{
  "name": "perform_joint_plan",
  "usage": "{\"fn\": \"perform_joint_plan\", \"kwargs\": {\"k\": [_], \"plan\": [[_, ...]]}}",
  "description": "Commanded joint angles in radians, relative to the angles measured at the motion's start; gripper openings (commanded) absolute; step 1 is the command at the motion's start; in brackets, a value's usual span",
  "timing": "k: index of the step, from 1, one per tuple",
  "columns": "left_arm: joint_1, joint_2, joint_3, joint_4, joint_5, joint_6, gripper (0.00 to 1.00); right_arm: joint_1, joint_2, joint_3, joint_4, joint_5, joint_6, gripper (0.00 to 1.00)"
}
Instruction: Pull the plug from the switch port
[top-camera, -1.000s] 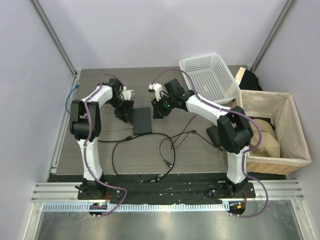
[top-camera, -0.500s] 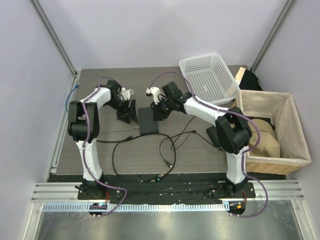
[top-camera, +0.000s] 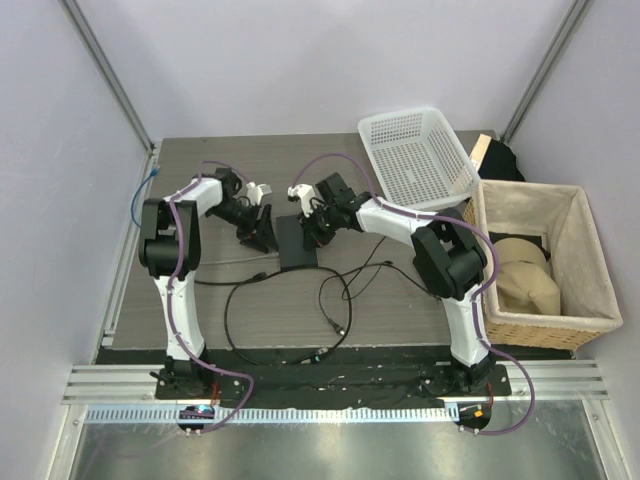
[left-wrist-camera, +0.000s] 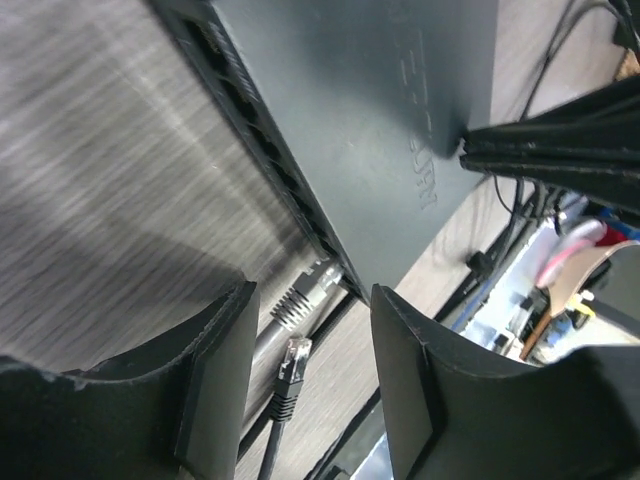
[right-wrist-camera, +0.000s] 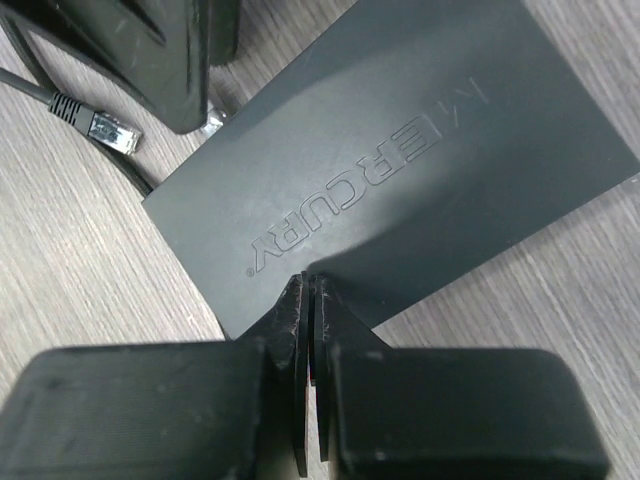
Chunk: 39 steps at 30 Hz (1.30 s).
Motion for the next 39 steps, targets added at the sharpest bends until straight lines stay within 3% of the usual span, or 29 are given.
{"fn": "perform_joint_plan", "kwargs": {"k": [1, 16, 23, 30, 39], "plan": [[0.000, 0.039, -0.029, -0.032, 0.013, 0.079, 0.52, 0.014, 0.037, -0.045, -0.020, 0.073, -0.013, 0.01], [-0.002, 0.078, -0.045, 0.007, 0.016, 0.053, 0.43, 0.036, 0.043, -0.072, -0.015, 0.096, -0.007, 0.01], [-0.009, 0.073, -0.066, 0.057, -0.013, 0.035, 0.50, 0.036, 0.048, -0.072, -0.012, 0.099, -0.007, 0.01], [-0.019, 0.093, -0.061, 0.050, 0.011, 0.056, 0.46, 0.036, 0.053, -0.069, -0.010, 0.102, -0.004, 0.01], [-0.097, 0.098, -0.043, 0.050, -0.136, 0.016, 0.43, 0.036, 0.057, -0.069, -0.001, 0.101, -0.002, 0.01]]}}
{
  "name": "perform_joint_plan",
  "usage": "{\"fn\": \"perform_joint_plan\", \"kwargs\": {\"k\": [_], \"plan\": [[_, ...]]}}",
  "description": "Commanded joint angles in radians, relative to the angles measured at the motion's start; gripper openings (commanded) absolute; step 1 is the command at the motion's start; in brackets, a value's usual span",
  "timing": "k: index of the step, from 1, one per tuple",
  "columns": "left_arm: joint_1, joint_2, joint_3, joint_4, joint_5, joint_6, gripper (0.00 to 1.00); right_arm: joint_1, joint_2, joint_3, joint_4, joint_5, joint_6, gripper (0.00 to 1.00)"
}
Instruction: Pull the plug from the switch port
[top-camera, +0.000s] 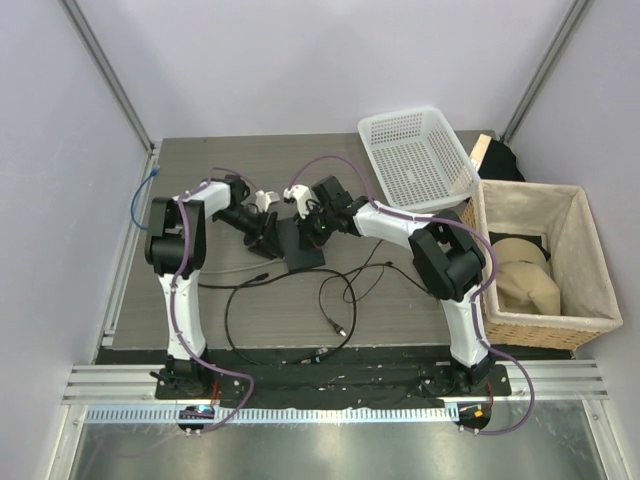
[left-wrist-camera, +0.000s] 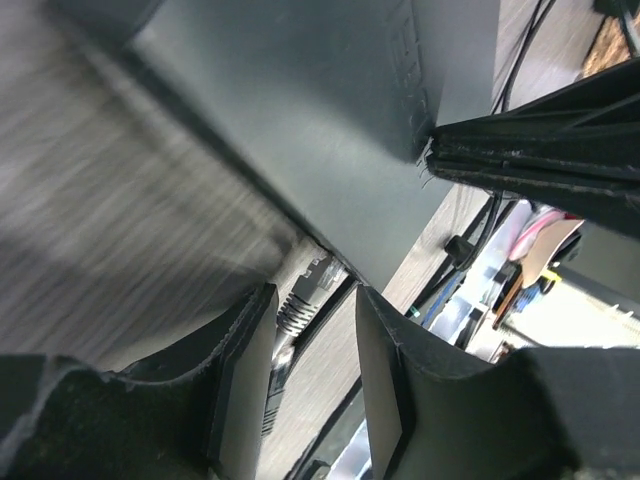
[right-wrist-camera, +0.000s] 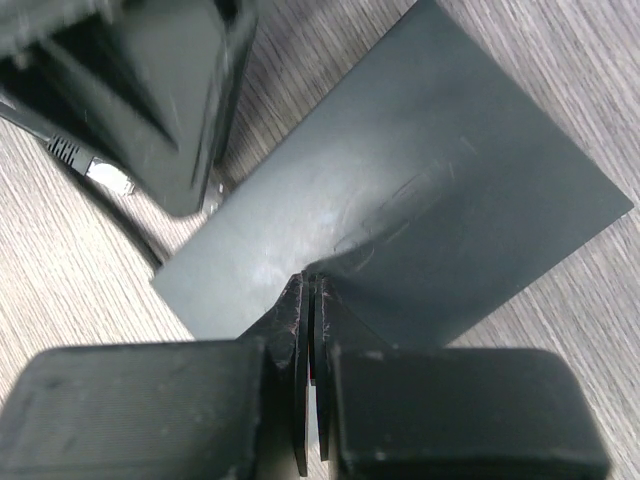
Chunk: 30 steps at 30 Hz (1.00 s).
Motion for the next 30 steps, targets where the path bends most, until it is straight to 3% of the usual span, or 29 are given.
{"fn": "perform_joint_plan", "kwargs": {"k": [1, 10, 15, 18, 26, 30], "plan": [[-0.069, 0.061, -0.018, 0.077, -0.231, -0.005, 0.42, 0.007, 0.056, -0.041, -0.085, 0.062, -0.001, 0.01], [-0.088, 0.064, -0.026, 0.113, -0.311, -0.098, 0.22, 0.008, 0.048, -0.058, -0.075, 0.067, 0.000, 0.01], [-0.088, 0.063, -0.027, 0.105, -0.326, -0.100, 0.01, 0.008, 0.042, -0.071, -0.068, 0.071, -0.001, 0.01], [-0.088, 0.067, -0.004, 0.076, -0.317, -0.095, 0.00, 0.008, 0.038, -0.075, -0.069, 0.073, -0.003, 0.01], [-0.065, 0.124, 0.264, -0.108, -0.303, -0.072, 0.00, 0.008, 0.016, -0.127, -0.066, 0.090, -0.010, 0.01], [-0.060, 0.109, 0.243, -0.114, -0.297, -0.071, 0.00, 0.008, 0.004, -0.144, -0.060, 0.099, -0.010, 0.01]]}}
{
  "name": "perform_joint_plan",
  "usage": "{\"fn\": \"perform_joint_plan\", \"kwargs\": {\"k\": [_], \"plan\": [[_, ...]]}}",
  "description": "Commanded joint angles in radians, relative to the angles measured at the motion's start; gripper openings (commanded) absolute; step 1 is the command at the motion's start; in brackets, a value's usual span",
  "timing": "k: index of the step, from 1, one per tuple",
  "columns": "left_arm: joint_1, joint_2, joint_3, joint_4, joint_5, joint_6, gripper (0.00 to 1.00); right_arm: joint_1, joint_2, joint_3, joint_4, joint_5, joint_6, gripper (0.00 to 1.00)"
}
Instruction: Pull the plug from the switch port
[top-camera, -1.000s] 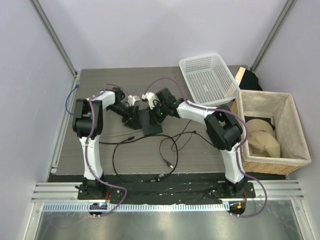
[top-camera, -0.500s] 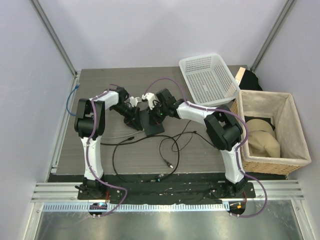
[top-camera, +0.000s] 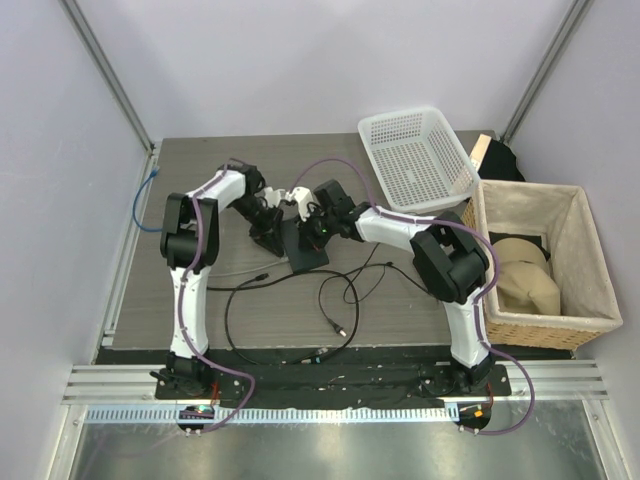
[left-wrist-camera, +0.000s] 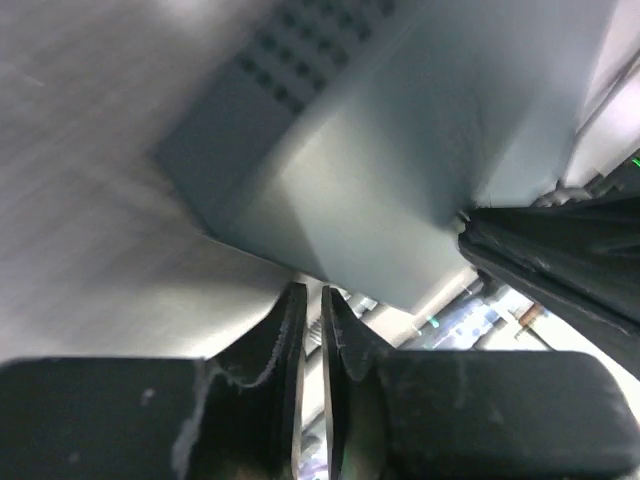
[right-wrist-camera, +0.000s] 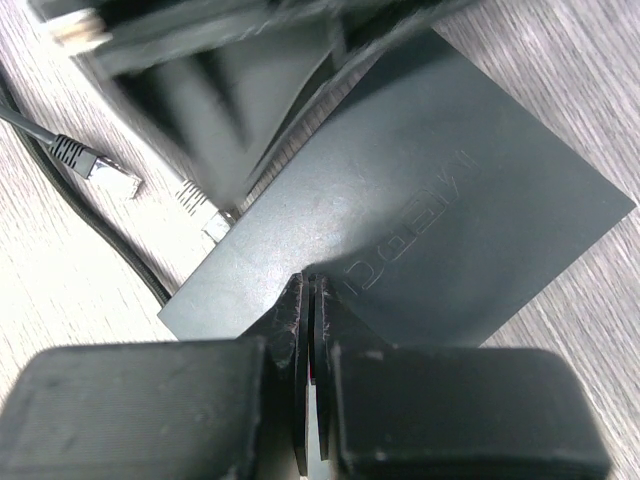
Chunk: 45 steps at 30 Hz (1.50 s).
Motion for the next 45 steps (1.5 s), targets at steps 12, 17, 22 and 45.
{"fn": "perform_joint_plan", "kwargs": {"k": [12, 17, 22, 45], "plan": [[0.053, -0.106, -0.186, 0.203, -0.166, 0.002, 0.42, 0.006, 0.045, -0.064, -0.147, 0.099, -0.020, 0.01], [0.073, -0.090, -0.210, 0.256, 0.047, -0.006, 0.60, 0.006, 0.039, -0.071, -0.146, 0.102, -0.023, 0.01], [0.065, -0.074, -0.253, 0.312, 0.130, -0.007, 0.64, 0.004, 0.036, -0.075, -0.146, 0.102, -0.023, 0.01], [0.018, -0.021, -0.293, 0.260, 0.148, 0.080, 0.40, 0.006, 0.048, -0.066, -0.143, 0.107, -0.015, 0.02]]}}
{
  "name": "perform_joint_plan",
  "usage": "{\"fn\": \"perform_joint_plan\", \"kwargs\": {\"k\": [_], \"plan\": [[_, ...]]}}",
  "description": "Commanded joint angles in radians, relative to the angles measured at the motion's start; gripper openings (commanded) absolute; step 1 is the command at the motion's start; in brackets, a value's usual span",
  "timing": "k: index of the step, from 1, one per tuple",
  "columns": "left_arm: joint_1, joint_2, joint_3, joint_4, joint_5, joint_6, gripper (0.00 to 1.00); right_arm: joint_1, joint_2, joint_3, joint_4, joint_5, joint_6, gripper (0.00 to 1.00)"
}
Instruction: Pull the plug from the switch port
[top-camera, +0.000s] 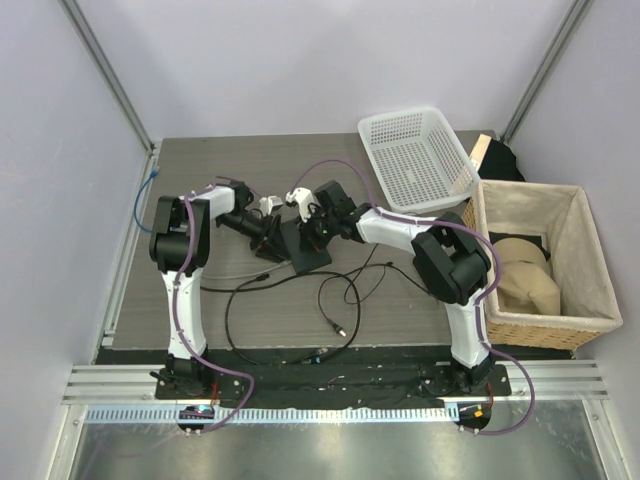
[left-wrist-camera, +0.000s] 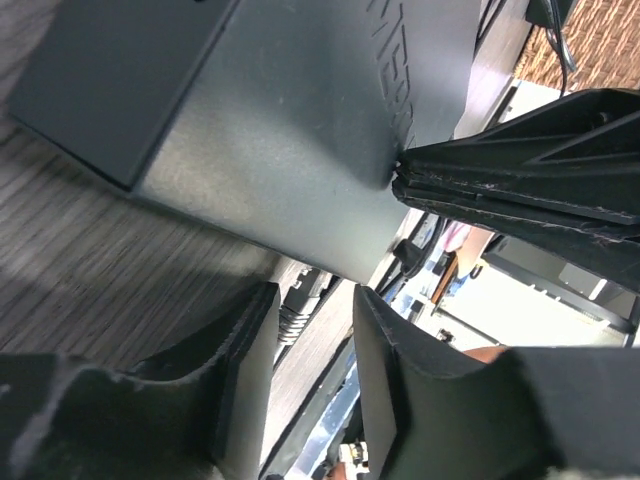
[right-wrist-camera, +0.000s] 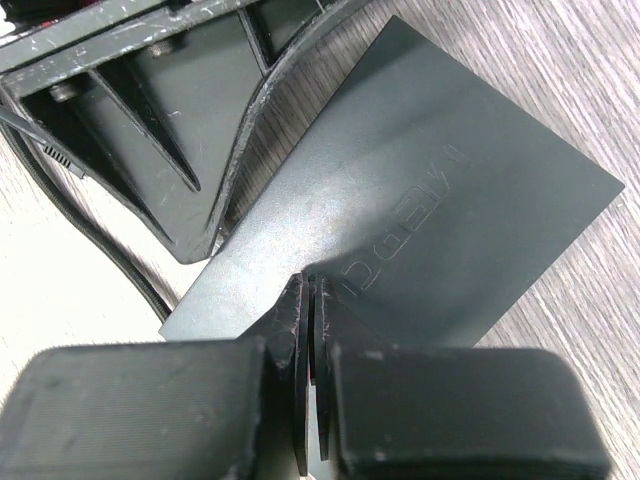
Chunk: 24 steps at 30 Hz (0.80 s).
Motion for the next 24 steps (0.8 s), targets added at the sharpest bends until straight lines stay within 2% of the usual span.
{"fn": "perform_joint_plan", "kwargs": {"k": [1, 4, 8, 14, 17, 20, 24], "plan": [[-0.031, 0.046, -0.033, 0.040, -0.156, 0.071, 0.39, 0.005, 0.063, -0.042, -0.151, 0.085, -0.015, 0.02], [-0.034, 0.042, -0.035, 0.044, -0.178, 0.065, 0.36, 0.005, 0.065, -0.044, -0.146, 0.085, -0.014, 0.02], [-0.049, 0.043, -0.035, 0.051, -0.210, 0.042, 0.23, 0.005, 0.062, -0.047, -0.143, 0.085, -0.012, 0.02], [-0.083, 0.035, -0.026, 0.069, -0.250, -0.016, 0.18, 0.005, 0.066, -0.047, -0.140, 0.085, -0.008, 0.02], [-0.086, 0.042, -0.003, 0.048, -0.261, -0.036, 0.00, 0.005, 0.063, -0.050, -0.139, 0.085, -0.008, 0.02], [-0.086, 0.049, 0.025, 0.014, -0.259, -0.036, 0.00, 0.008, 0.065, -0.053, -0.140, 0.086, -0.009, 0.02], [-0.066, 0.086, 0.152, -0.084, -0.226, -0.007, 0.00, 0.010, 0.062, -0.055, -0.140, 0.089, -0.009, 0.02]]}}
